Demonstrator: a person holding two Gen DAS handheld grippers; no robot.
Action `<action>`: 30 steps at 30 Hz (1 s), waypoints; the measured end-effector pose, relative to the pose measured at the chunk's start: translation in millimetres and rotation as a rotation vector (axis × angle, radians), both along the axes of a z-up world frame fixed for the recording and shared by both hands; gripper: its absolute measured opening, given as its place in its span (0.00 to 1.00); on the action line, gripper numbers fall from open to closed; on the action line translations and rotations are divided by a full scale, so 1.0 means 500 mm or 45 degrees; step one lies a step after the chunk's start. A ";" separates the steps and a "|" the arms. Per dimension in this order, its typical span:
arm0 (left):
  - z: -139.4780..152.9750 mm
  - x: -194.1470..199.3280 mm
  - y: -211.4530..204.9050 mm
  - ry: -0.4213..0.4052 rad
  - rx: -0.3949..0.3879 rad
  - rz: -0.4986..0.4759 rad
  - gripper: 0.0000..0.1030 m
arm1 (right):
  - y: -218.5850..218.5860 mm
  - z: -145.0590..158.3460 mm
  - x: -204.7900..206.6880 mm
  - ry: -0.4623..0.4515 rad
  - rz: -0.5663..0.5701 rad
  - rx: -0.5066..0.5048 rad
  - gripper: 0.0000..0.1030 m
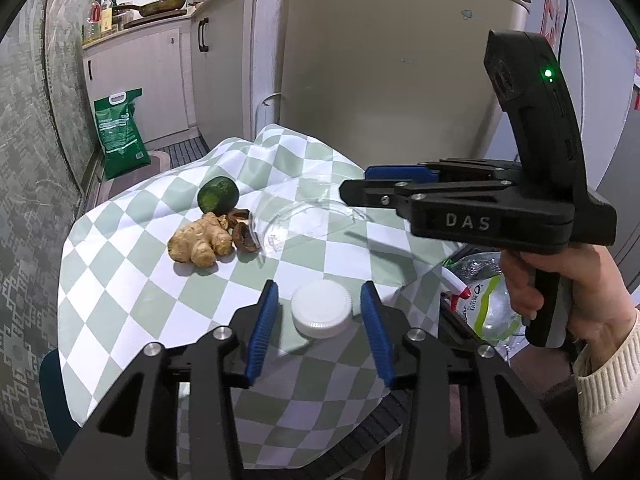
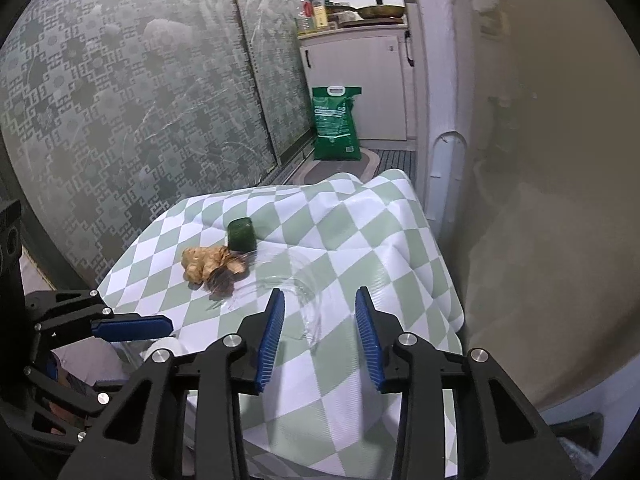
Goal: Collect trash
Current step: 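Grasp the white bottle cap with the left gripper while the right gripper grasps the clear plastic lid, then carry the white cap with the left gripper while the right gripper carries the clear lid to the bin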
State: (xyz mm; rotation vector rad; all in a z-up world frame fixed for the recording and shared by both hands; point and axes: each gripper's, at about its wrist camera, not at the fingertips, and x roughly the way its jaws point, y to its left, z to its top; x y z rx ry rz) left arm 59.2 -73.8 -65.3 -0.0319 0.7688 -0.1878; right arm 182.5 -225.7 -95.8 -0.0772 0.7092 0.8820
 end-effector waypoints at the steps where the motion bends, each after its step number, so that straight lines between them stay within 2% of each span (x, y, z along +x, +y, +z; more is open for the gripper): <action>1: 0.000 0.000 0.000 0.002 -0.007 -0.005 0.39 | 0.005 -0.001 -0.001 -0.005 0.002 -0.011 0.34; 4: 0.001 0.001 -0.002 0.011 -0.025 -0.020 0.32 | 0.014 -0.006 0.000 -0.010 0.005 -0.039 0.27; 9: 0.001 0.002 0.003 0.021 -0.052 -0.024 0.32 | 0.031 -0.010 -0.002 -0.018 0.018 -0.064 0.20; 11: 0.001 0.002 0.006 0.025 -0.065 -0.021 0.31 | 0.036 -0.013 -0.002 -0.018 0.017 -0.077 0.12; 15: 0.002 0.003 0.008 0.029 -0.070 -0.021 0.31 | 0.036 -0.012 0.002 -0.015 -0.002 -0.075 0.03; 21: 0.010 -0.001 0.023 0.011 -0.080 -0.001 0.31 | 0.038 -0.007 0.001 -0.025 -0.015 -0.085 0.03; 30: 0.044 -0.019 0.064 -0.048 -0.133 0.037 0.31 | 0.028 0.038 -0.003 -0.076 -0.078 -0.033 0.03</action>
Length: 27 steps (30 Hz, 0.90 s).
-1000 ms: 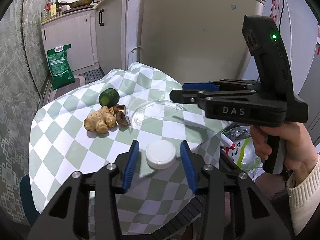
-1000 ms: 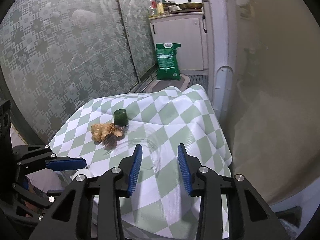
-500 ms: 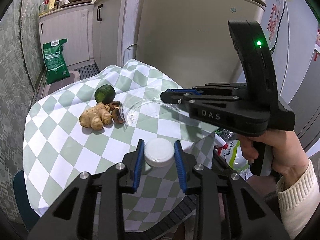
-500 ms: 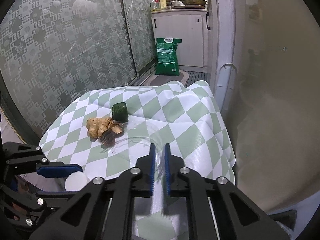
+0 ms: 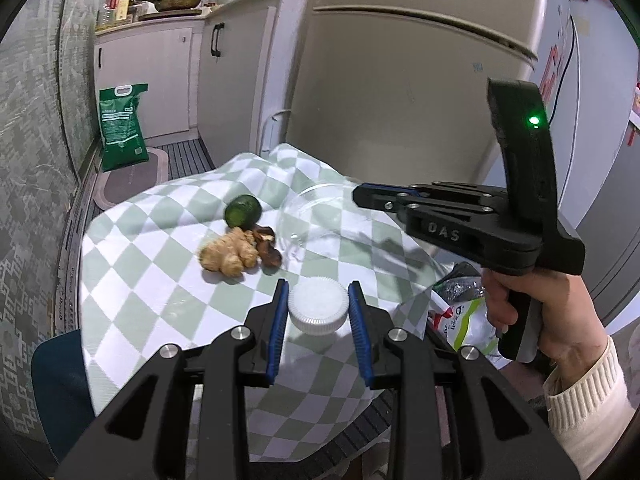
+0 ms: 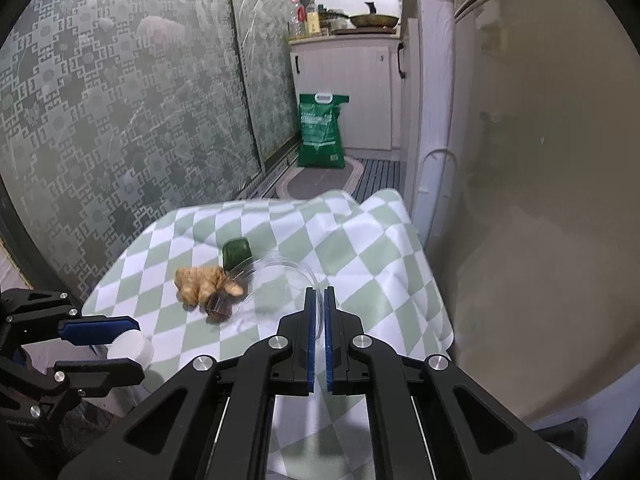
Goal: Collect trash
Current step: 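Carry the white cap with the left gripper while the right gripper carries the clear lid to the bin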
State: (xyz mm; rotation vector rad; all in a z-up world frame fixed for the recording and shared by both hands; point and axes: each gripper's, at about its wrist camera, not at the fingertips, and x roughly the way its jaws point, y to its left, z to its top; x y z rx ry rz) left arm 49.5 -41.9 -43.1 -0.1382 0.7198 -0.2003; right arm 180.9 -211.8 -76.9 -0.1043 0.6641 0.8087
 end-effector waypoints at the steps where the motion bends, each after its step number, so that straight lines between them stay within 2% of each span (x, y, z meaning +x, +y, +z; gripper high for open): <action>1: 0.002 -0.002 0.007 -0.004 -0.005 0.009 0.31 | 0.000 0.004 -0.002 -0.006 -0.004 0.006 0.03; 9: 0.022 -0.025 0.075 -0.042 -0.038 0.100 0.31 | 0.038 0.032 -0.022 -0.022 0.023 0.039 0.03; 27: 0.046 -0.105 0.283 -0.075 -0.123 0.397 0.31 | 0.214 0.068 -0.099 -0.055 0.193 0.023 0.03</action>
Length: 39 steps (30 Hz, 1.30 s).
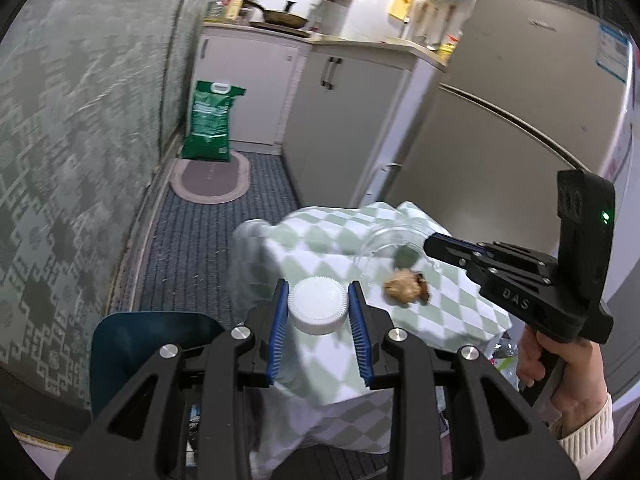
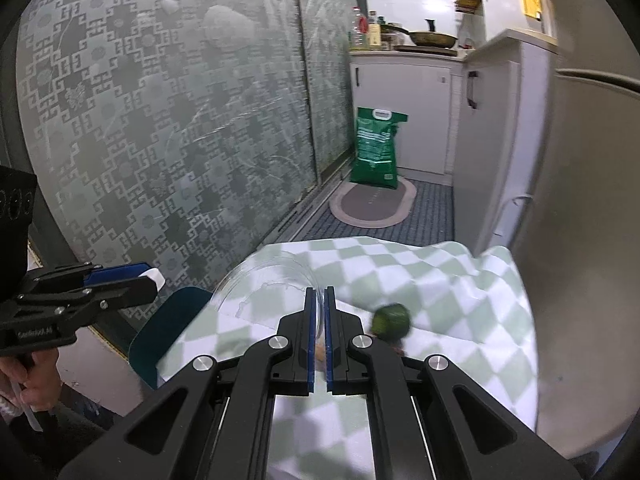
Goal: Collect trash
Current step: 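Carry the white cap with the left gripper while the right gripper carries the clear lid to the bin, then open the left gripper over the teal bin while the right gripper releases the clear lid into it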
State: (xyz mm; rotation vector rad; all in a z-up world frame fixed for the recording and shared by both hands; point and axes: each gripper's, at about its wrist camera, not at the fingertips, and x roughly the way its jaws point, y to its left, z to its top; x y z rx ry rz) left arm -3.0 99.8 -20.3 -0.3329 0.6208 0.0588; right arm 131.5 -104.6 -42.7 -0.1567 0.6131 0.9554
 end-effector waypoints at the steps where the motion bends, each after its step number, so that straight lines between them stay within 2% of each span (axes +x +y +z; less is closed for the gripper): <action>1: -0.001 -0.005 0.013 0.004 -0.007 0.018 0.31 | 0.014 0.001 -0.004 -0.001 0.014 -0.005 0.03; 9: -0.031 -0.042 0.103 0.070 -0.045 0.142 0.31 | 0.107 0.004 -0.042 -0.001 0.107 -0.050 0.03; 13: -0.057 -0.058 0.150 0.123 -0.100 0.197 0.31 | 0.157 0.004 -0.065 0.000 0.153 -0.082 0.03; 20: -0.106 -0.077 0.213 0.240 -0.111 0.279 0.31 | 0.231 -0.009 -0.091 0.017 0.170 -0.163 0.03; 28: -0.162 -0.072 0.246 0.385 -0.144 0.308 0.31 | 0.299 -0.023 -0.123 0.007 0.182 -0.249 0.03; 30: -0.170 -0.069 0.247 0.409 -0.125 0.304 0.31 | 0.310 -0.029 -0.126 0.013 0.187 -0.263 0.03; 39: -0.207 -0.071 0.266 0.516 -0.116 0.347 0.32 | 0.352 -0.052 -0.144 -0.062 0.187 -0.375 0.03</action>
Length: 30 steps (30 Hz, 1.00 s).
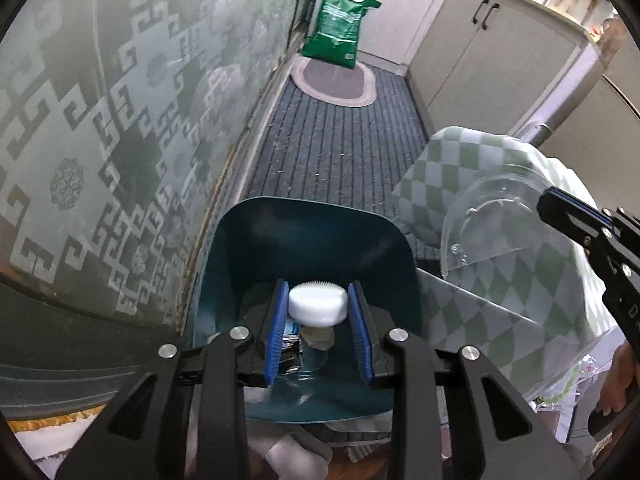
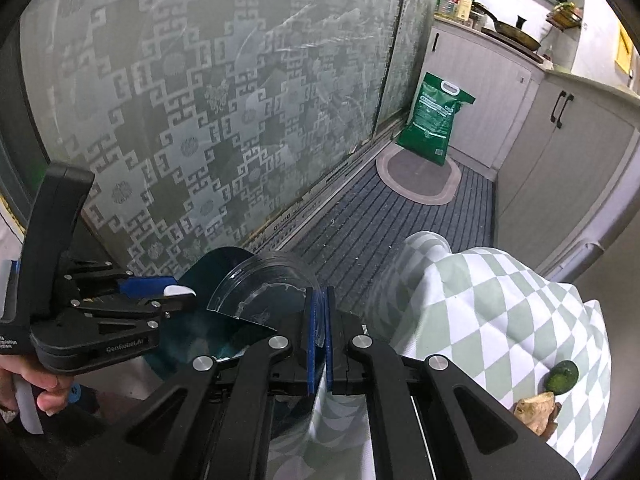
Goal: Collect trash
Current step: 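Open the left gripper over the teal bin while the right gripper releases the clear lid into it, then move both grippers back over the table toward the ginger and nut shell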
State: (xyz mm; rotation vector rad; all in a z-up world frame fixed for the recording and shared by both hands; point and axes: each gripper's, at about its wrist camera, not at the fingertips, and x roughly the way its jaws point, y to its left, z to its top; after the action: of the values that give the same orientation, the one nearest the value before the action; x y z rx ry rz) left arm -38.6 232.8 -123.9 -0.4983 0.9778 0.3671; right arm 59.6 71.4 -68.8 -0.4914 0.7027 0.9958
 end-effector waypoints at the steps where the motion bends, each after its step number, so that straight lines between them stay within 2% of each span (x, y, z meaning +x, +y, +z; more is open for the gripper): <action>1: -0.002 -0.002 0.004 0.005 -0.005 0.009 0.33 | 0.004 -0.003 -0.002 -0.010 0.002 -0.010 0.03; 6: 0.003 -0.008 0.013 0.009 0.003 0.039 0.38 | 0.021 -0.011 -0.013 -0.037 0.025 -0.040 0.03; 10: 0.029 -0.016 0.013 -0.034 0.018 0.064 0.42 | 0.031 -0.020 -0.020 -0.045 0.039 -0.066 0.03; 19: 0.118 -0.034 -0.011 -0.212 0.115 0.073 0.47 | 0.043 -0.041 -0.020 -0.019 0.051 -0.095 0.03; 23: 0.169 -0.048 -0.031 -0.312 0.170 0.054 0.53 | 0.043 -0.043 -0.022 0.001 0.060 -0.086 0.03; 28: 0.216 -0.069 -0.037 -0.423 0.171 0.085 0.54 | 0.047 -0.049 -0.024 0.036 0.066 -0.077 0.04; 30: 0.241 -0.075 -0.046 -0.484 0.184 0.092 0.56 | 0.045 -0.049 -0.020 0.086 0.073 -0.043 0.09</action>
State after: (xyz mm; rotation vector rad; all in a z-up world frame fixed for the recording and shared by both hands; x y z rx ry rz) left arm -75.9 210.0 -3.3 -0.4516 0.5624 0.3880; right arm 49.7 94.1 -93.0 -0.5121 0.7705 1.0597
